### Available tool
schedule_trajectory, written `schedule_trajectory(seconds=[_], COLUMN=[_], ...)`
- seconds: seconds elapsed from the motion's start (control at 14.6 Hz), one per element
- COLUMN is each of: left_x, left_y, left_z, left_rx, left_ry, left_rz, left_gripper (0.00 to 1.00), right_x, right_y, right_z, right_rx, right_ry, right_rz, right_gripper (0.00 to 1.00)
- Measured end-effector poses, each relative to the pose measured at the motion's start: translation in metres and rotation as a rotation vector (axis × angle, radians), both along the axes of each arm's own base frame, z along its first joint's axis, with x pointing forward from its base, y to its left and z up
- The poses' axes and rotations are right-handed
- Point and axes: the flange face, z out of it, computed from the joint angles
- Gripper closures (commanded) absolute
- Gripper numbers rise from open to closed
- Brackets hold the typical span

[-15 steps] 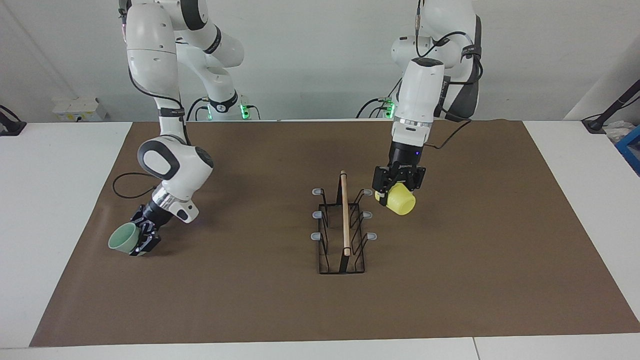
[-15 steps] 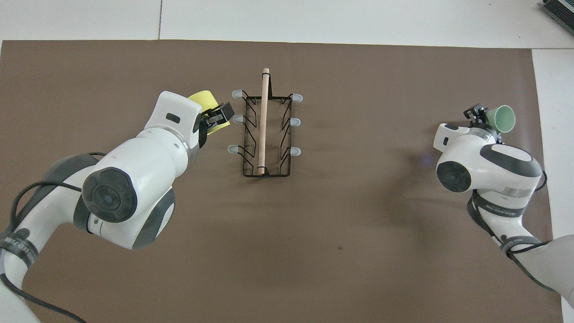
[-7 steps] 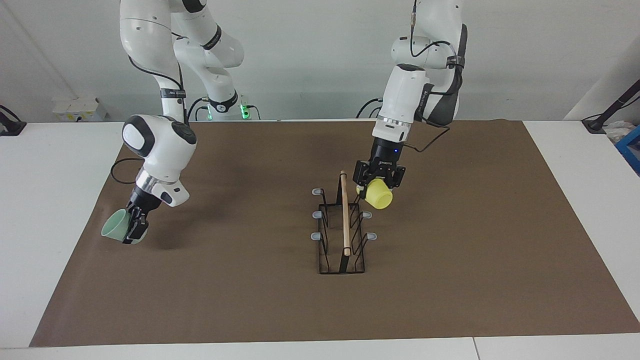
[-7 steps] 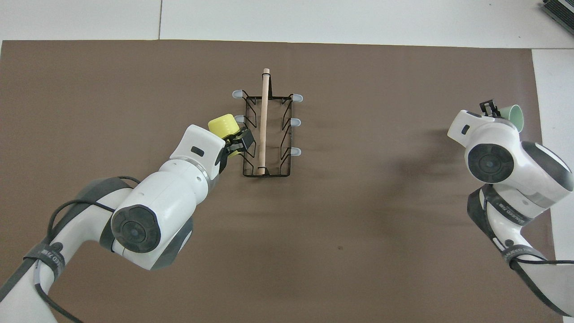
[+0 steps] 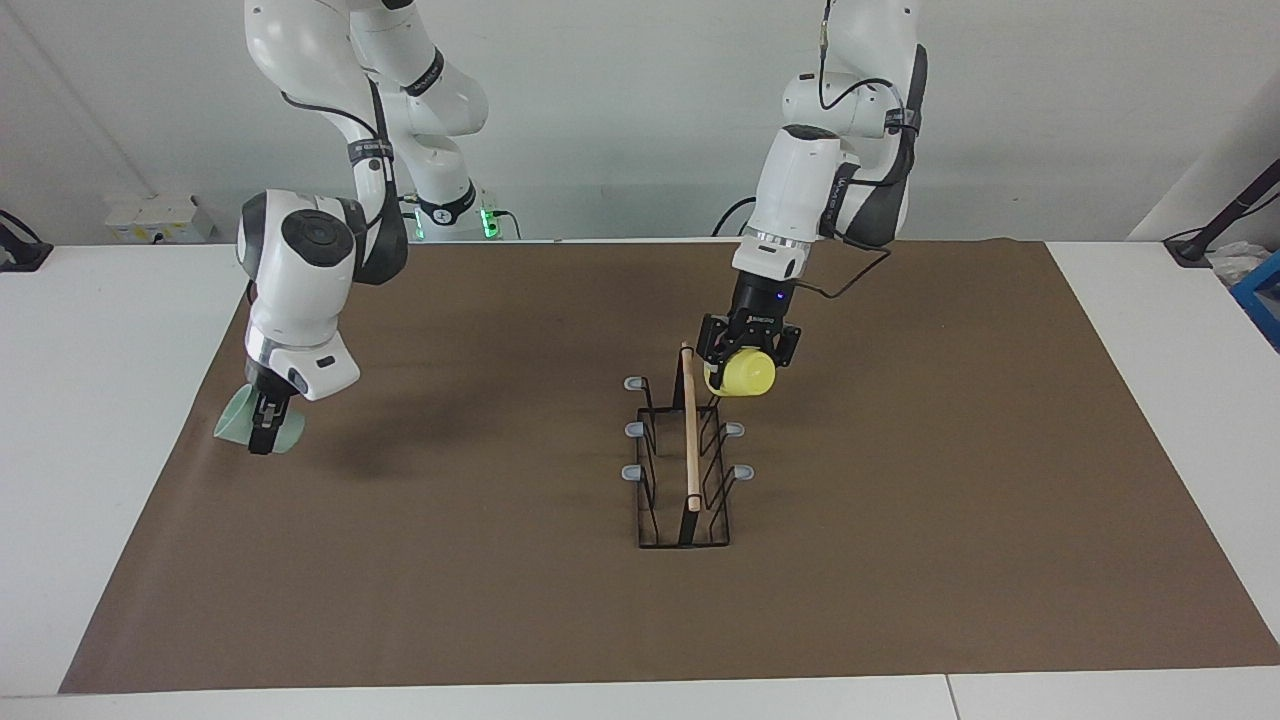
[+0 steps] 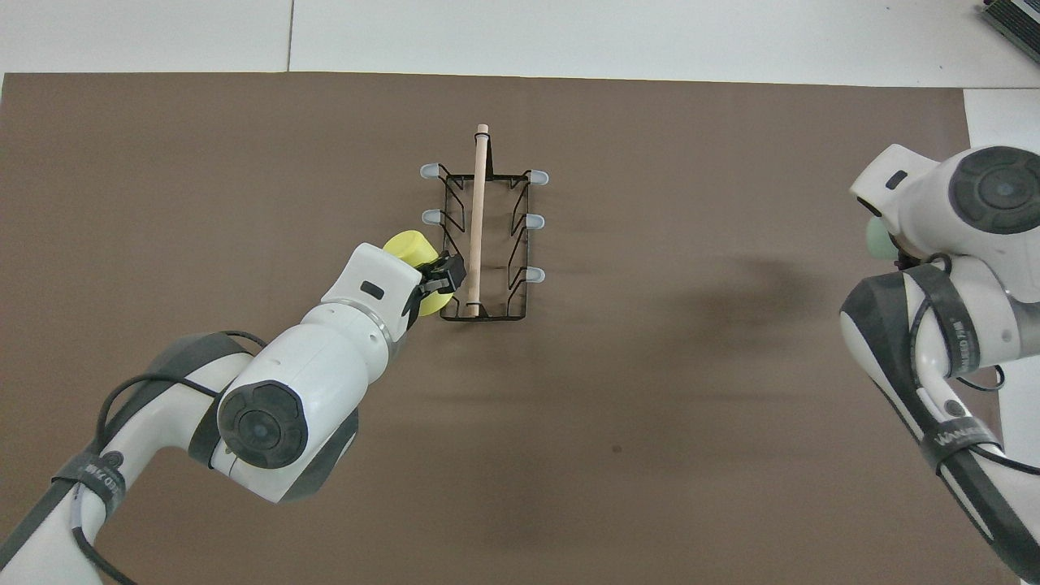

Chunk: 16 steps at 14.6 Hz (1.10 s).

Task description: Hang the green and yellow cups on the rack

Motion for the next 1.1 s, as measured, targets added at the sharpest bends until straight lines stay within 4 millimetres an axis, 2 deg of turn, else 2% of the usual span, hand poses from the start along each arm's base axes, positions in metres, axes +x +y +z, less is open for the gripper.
schedule_trajectory(seconds=[0.07, 0.14, 0.21, 0.41, 0.75, 0.89, 1.1], left_x=[-0.001, -0.001, -0.001, -0.001, -0.002, 0.003, 0.018], left_y=[0.000, 0.000, 0.001, 0.001, 0.001, 0.002, 0.009], left_z=[0.001, 0.001, 0.002, 0.001, 0.003, 0.009, 0.032], left_rx=[0.005, 0.012, 0.017, 0.034, 0.041, 0.055, 0.155], left_ry=[0.004, 0.011, 0.015, 0.034, 0.039, 0.051, 0.103], left_rz=[0.000, 0.001, 0.003, 0.004, 0.005, 0.013, -0.018], left_gripper=[0.40, 0.16, 0.00, 0.00, 0.00, 0.00, 0.00], right_x=[-0.003, -0.006, -0.009, -0.014, -0.022, -0.028, -0.042], right_y=[-0.001, -0.004, -0.010, -0.031, -0.041, -0.048, -0.071], right_z=[0.009, 0.017, 0.022, 0.029, 0.035, 0.039, 0.047], right_rx=[0.086, 0.179, 0.268, 0.474, 0.771, 0.891, 1.067], right_ry=[0.004, 0.006, 0.004, -0.010, -0.013, -0.017, -0.047], right_rz=[-0.040, -0.077, -0.105, -0.130, -0.166, -0.151, -0.121], right_gripper=[0.61, 0.61, 0.61, 0.61, 0.61, 0.61, 0.61])
